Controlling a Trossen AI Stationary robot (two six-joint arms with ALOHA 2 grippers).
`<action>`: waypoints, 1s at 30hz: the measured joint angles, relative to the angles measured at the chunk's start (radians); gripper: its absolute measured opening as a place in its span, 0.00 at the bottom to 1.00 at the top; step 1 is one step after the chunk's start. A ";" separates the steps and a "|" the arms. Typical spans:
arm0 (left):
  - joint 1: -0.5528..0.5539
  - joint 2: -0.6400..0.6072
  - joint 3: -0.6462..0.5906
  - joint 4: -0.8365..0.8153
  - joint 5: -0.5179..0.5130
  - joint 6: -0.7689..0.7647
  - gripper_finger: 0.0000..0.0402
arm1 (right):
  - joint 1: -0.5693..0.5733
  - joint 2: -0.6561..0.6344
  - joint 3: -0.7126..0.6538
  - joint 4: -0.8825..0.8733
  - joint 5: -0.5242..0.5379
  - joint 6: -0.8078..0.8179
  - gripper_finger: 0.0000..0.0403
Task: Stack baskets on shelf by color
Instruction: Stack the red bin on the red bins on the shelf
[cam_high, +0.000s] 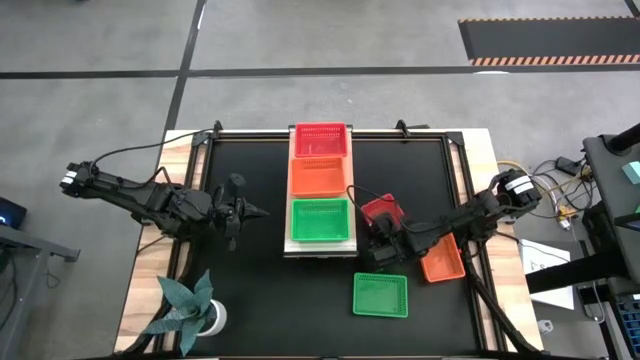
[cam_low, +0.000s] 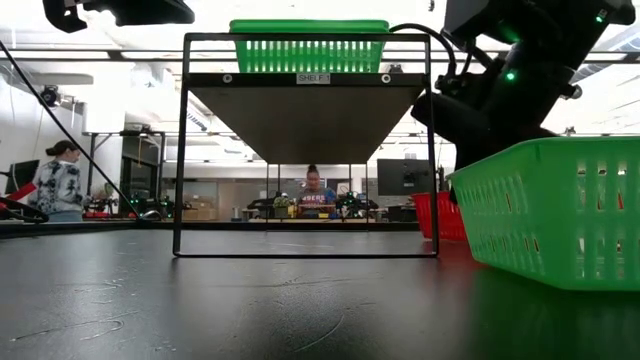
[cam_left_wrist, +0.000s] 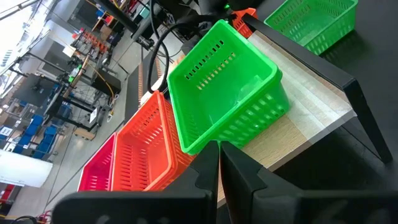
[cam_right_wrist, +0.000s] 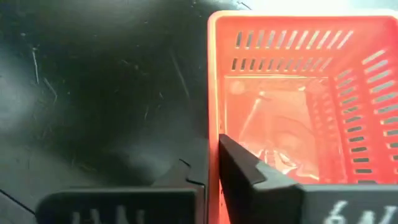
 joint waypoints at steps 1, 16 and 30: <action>0.000 0.000 0.000 0.000 0.000 0.000 0.00 | 0.000 -0.004 0.000 -0.004 0.001 0.000 0.04; 0.069 0.078 0.000 0.051 0.001 0.013 0.00 | -0.107 -0.252 0.000 -0.116 0.017 -0.290 0.03; 0.467 0.293 0.005 0.186 0.121 0.017 0.00 | -0.222 -0.539 0.000 -0.104 0.028 -0.661 0.03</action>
